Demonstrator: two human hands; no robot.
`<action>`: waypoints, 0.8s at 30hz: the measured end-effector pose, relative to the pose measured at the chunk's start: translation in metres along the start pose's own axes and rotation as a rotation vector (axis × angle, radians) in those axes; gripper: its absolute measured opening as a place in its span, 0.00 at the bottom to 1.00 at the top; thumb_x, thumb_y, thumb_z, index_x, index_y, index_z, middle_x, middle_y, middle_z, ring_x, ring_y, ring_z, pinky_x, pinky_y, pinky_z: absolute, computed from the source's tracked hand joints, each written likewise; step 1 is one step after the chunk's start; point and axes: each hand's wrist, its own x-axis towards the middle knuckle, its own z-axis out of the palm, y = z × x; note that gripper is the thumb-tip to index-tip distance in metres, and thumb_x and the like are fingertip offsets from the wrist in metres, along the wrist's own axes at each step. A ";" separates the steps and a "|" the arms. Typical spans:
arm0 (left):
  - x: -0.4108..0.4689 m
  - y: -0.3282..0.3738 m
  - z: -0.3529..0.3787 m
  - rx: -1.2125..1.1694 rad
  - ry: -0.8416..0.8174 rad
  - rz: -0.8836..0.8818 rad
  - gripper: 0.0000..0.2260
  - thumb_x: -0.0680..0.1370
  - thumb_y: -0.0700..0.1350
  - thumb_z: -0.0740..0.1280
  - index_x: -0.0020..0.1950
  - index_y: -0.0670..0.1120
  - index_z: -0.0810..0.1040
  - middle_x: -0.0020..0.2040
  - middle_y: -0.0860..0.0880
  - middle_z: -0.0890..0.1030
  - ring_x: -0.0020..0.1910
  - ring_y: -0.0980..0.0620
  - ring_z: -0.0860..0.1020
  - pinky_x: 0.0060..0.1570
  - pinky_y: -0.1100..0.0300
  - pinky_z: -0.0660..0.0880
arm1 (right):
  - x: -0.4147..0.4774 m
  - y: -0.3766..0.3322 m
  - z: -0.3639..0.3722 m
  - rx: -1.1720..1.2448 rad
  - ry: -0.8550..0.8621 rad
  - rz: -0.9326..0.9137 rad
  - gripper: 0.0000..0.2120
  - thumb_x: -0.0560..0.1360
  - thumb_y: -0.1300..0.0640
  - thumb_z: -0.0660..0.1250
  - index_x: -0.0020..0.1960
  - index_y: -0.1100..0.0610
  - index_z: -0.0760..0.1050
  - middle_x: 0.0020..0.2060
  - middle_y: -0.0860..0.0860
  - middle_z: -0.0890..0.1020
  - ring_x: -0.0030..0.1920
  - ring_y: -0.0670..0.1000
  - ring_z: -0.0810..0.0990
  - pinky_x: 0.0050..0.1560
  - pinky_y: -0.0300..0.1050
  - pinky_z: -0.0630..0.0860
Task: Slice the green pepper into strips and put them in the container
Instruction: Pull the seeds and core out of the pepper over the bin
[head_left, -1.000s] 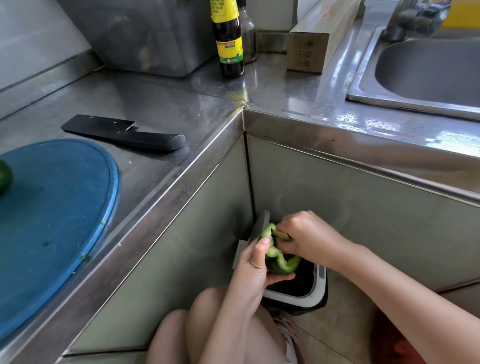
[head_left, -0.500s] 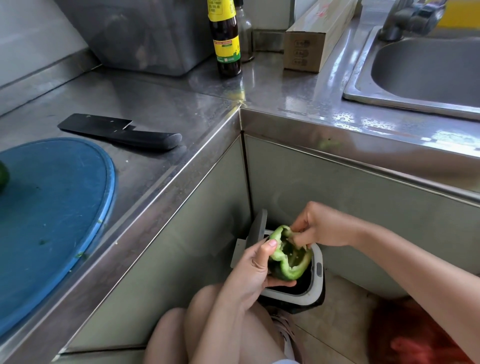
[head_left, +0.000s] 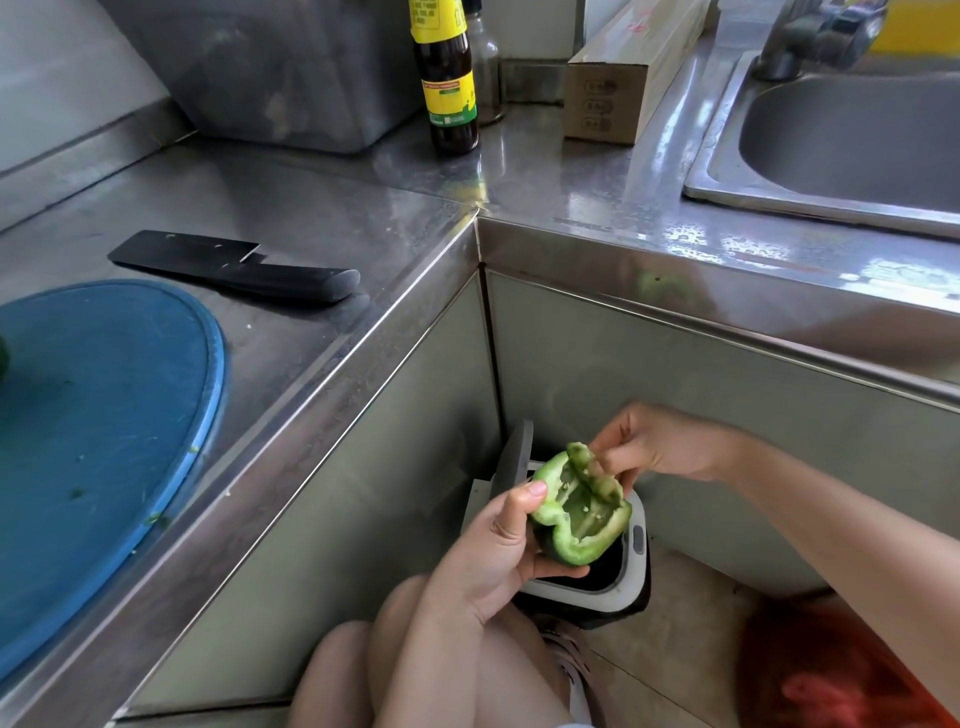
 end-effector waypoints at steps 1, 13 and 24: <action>0.000 0.000 0.000 0.005 -0.001 0.001 0.24 0.63 0.58 0.68 0.56 0.49 0.79 0.50 0.46 0.84 0.46 0.50 0.83 0.34 0.56 0.80 | 0.001 0.002 0.001 0.039 0.004 -0.001 0.10 0.71 0.65 0.68 0.34 0.56 0.83 0.32 0.53 0.83 0.33 0.47 0.81 0.37 0.38 0.79; -0.003 0.003 0.001 -0.152 -0.039 0.048 0.27 0.64 0.58 0.66 0.62 0.54 0.77 0.57 0.47 0.82 0.48 0.50 0.82 0.35 0.57 0.80 | 0.015 0.037 0.008 0.538 -0.039 -0.007 0.29 0.53 0.48 0.82 0.43 0.68 0.78 0.38 0.60 0.80 0.38 0.51 0.81 0.45 0.42 0.79; 0.004 -0.002 0.000 -0.182 0.110 0.207 0.30 0.65 0.54 0.67 0.69 0.56 0.71 0.65 0.45 0.77 0.61 0.47 0.77 0.47 0.55 0.79 | 0.026 0.053 0.032 1.201 0.380 -0.127 0.09 0.58 0.60 0.80 0.35 0.61 0.83 0.30 0.53 0.81 0.29 0.44 0.80 0.29 0.33 0.78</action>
